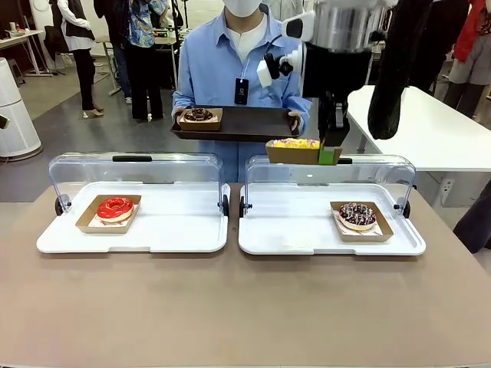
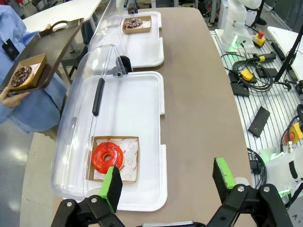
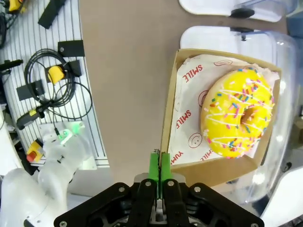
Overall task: Provide the desired donut to the person.
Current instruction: Pick up and lift the Paper togo box containing the Donut pointed at by the person.
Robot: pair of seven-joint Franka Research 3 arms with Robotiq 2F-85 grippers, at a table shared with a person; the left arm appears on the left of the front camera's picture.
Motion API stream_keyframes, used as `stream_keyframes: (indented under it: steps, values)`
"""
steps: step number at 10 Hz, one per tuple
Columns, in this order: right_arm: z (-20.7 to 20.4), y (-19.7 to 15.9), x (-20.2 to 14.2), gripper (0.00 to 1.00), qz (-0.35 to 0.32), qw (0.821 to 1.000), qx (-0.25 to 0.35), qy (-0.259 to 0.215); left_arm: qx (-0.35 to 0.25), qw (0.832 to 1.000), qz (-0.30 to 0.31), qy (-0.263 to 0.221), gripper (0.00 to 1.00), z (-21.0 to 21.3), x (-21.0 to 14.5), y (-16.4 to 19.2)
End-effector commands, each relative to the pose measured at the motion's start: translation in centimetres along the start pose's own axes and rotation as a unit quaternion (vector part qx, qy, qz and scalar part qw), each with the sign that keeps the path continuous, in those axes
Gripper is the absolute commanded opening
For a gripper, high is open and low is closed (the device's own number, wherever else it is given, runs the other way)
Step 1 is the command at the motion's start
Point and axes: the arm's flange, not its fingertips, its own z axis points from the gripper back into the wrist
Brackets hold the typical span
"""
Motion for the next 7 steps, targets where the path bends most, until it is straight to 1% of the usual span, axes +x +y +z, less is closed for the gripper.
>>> stream_keyframes:
  steps: [1, 2, 3, 7]
  values:
    - [0.20, -0.44, 0.28, 0.00, -0.004, 1.000, 0.005, 0.000, 0.005, 1.000, 0.001, -0.005, 1.00, 0.12, 0.13, -0.07]
    - [-0.30, -0.70, -0.05, 0.00, 0.027, 1.000, 0.002, -0.006, 0.005, 1.000, 0.001, -0.005, 1.00, 0.12, 0.13, -0.07]
    - [0.33, -0.13, 0.04, 0.00, 0.000, 1.000, -0.002, -0.002, 0.005, 1.000, 0.001, -0.005, 1.00, 0.12, 0.13, -0.07]
    - [0.33, -0.13, 0.04, 0.00, 0.000, 1.000, -0.002, -0.002, 0.005, 1.000, 0.001, -0.005, 1.00, 0.12, 0.13, -0.07]
